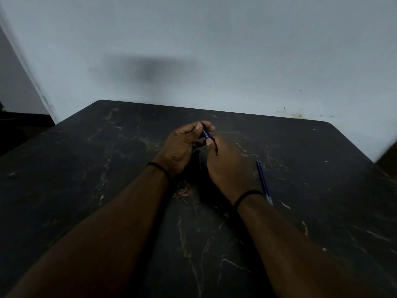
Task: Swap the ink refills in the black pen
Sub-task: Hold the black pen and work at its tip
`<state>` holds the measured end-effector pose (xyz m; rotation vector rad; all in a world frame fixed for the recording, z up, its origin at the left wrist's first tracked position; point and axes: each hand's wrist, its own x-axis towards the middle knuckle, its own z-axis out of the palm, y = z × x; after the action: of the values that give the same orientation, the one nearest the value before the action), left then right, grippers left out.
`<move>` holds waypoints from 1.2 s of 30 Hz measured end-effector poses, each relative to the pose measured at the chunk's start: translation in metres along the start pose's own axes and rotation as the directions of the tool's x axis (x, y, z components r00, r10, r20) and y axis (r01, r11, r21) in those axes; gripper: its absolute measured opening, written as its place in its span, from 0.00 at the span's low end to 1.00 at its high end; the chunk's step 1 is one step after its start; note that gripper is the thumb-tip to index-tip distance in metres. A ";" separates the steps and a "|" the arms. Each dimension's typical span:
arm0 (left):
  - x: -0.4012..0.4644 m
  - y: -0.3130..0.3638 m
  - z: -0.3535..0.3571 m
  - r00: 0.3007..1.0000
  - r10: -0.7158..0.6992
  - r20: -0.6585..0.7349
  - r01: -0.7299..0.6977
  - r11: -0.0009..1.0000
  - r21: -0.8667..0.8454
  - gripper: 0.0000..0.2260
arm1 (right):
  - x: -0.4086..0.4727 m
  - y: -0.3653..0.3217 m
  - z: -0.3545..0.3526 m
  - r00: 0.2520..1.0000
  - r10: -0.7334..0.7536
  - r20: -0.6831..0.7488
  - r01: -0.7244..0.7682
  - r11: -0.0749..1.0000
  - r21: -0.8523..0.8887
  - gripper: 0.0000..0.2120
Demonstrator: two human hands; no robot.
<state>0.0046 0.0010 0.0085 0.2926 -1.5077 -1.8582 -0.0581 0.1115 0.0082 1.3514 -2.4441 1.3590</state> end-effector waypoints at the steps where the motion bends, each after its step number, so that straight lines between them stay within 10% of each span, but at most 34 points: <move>1: 0.000 0.000 0.001 1.000 0.000 0.009 0.001 1.000 -0.021 0.10 | 0.001 0.000 0.001 1.000 0.013 0.007 -0.013 1.000 0.010 0.13; 36: -0.002 0.002 0.004 0.999 -0.012 0.051 0.018 0.992 -0.123 0.12 | 0.001 -0.009 -0.002 0.979 0.196 0.052 -0.201 0.970 0.139 0.21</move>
<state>0.0042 0.0050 0.0109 0.2014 -1.4200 -1.9748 -0.0528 0.1101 0.0159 1.1937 -2.6127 1.5963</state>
